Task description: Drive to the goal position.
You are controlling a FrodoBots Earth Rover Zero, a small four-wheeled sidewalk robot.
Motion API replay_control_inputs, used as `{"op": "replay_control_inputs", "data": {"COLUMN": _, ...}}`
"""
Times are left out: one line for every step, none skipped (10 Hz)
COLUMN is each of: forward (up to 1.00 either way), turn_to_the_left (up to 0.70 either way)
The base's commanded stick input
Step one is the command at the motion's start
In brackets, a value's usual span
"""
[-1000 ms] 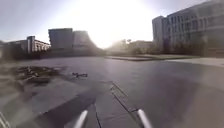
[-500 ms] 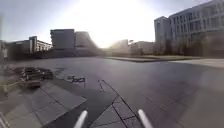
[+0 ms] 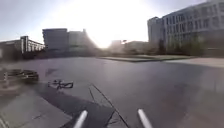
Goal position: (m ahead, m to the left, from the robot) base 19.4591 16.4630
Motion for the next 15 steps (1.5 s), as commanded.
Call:
{"op": "replay_control_inputs", "data": {"forward": 1.0, "turn_to_the_left": 0.0}}
{"op": "replay_control_inputs", "data": {"forward": 1.0, "turn_to_the_left": 0.0}}
{"op": "replay_control_inputs", "data": {"forward": 1.0, "turn_to_the_left": 0.0}}
{"op": "replay_control_inputs", "data": {"forward": 1.0, "turn_to_the_left": 0.0}}
{"op": "replay_control_inputs", "data": {"forward": 1.0, "turn_to_the_left": 0.0}}
{"op": "replay_control_inputs", "data": {"forward": 1.0, "turn_to_the_left": 0.0}}
{"op": "replay_control_inputs", "data": {"forward": 1.0, "turn_to_the_left": 0.0}}
{"op": "replay_control_inputs", "data": {"forward": 1.0, "turn_to_the_left": 0.0}}
{"op": "replay_control_inputs", "data": {"forward": 1.0, "turn_to_the_left": 0.0}}
{"op": "replay_control_inputs", "data": {"forward": 1.0, "turn_to_the_left": 0.0}}
{"op": "replay_control_inputs", "data": {"forward": 1.0, "turn_to_the_left": 0.0}}
{"op": "replay_control_inputs", "data": {"forward": 1.0, "turn_to_the_left": 0.0}}
{"op": "replay_control_inputs", "data": {"forward": 1.0, "turn_to_the_left": 0.0}}
{"op": "replay_control_inputs", "data": {"forward": 1.0, "turn_to_the_left": 0.0}}
{"op": "replay_control_inputs", "data": {"forward": 1.0, "turn_to_the_left": 0.0}}
